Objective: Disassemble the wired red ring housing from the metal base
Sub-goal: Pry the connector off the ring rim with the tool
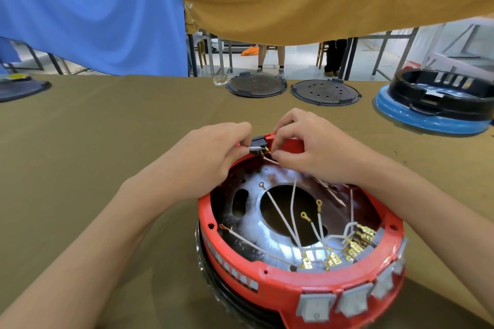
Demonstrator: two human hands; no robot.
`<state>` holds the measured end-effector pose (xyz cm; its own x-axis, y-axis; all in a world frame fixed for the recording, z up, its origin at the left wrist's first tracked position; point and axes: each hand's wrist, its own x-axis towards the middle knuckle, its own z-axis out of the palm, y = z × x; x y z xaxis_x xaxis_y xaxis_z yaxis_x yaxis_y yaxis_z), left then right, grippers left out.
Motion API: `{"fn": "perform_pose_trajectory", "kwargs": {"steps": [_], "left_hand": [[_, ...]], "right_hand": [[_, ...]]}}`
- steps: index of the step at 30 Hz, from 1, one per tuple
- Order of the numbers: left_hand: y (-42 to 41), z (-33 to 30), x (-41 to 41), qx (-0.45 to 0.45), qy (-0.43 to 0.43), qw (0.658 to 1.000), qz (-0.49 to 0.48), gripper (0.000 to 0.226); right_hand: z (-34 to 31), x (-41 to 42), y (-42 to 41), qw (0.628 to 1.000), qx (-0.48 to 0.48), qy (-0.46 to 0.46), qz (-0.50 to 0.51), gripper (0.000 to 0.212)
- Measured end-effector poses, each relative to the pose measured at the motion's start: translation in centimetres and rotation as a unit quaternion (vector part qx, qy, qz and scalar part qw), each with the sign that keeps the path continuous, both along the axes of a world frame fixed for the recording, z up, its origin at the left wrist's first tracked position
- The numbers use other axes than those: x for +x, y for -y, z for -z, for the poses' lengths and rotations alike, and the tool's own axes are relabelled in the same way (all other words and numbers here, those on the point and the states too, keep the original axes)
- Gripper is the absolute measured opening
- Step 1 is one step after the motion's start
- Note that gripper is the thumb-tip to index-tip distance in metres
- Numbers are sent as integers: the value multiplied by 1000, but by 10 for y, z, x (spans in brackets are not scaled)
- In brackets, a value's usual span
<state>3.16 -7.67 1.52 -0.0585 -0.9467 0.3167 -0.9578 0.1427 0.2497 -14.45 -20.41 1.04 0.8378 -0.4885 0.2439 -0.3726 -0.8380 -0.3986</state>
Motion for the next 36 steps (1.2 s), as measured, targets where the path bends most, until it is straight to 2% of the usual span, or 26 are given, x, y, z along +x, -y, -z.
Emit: {"fn": "perform_pose_trajectory", "kwargs": {"steps": [7,12,15,21,27,36], "left_hand": [[-1,-4,-1,-16,-9,1000,-8,9],[-1,-1,-15,4,87,994,-71,23],[1,-2,-19,14,119,989,-89,24],[-1,-4,-5,-9,37,999,-16,14],[8,-7,6,-8,-9,1000,-1,6],[-1,2,-2,-43,14,998,-34,12]], "right_hand": [[-1,0,0,1000,0,4,5,9],[-1,0,-2,1000,-6,4,7,10],[-1,1,-2,1000,-5,-1,5,11],[0,0,0,1000,2,3,2,10],[-1,1,-1,1000,-1,2,6,9],[0,0,-1,1000,5,7,11,10]]}}
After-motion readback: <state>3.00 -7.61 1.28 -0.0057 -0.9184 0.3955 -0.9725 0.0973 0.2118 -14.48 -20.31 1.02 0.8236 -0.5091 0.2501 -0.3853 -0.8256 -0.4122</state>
